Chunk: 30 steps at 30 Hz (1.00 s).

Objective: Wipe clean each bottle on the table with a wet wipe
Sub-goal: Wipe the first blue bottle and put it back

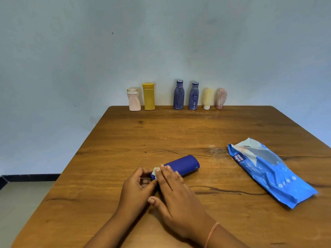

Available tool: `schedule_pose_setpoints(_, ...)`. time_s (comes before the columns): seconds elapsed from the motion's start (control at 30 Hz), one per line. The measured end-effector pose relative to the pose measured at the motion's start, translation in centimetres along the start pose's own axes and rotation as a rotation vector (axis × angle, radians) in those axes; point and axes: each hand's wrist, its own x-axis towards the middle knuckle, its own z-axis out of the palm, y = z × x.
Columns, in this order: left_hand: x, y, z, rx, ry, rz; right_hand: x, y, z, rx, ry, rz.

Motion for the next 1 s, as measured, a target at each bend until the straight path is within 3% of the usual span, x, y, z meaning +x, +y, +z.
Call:
schedule_pose_setpoints(0.1,-0.2,0.4,-0.1,-0.013,-0.008,0.021,0.5,0.5,-0.1,-0.016,0.043,0.007)
schedule_pose_setpoints(0.27,-0.3,0.7,-0.2,-0.022,-0.043,0.046,1.0,1.2,-0.4,-0.085,-0.045,-0.040)
schedule_pose_setpoints(0.43,-0.1,0.3,-0.1,0.042,-0.052,0.056,1.1,2.9,-1.6,-0.078,-0.090,0.069)
schedule_pose_setpoints(0.67,-0.3,0.7,0.2,0.009,-0.022,0.039,1.7,4.9,-2.7,-0.073,-0.025,0.287)
schedule_pose_setpoints(0.87,-0.6,0.9,-0.1,0.060,-0.015,0.039,0.8,-0.7,-0.8,-0.055,-0.073,-0.074)
schedule_pose_setpoints(1.0,-0.8,1.4,-0.1,0.072,-0.026,0.045,0.5,0.6,0.1,-0.210,-0.023,-0.137)
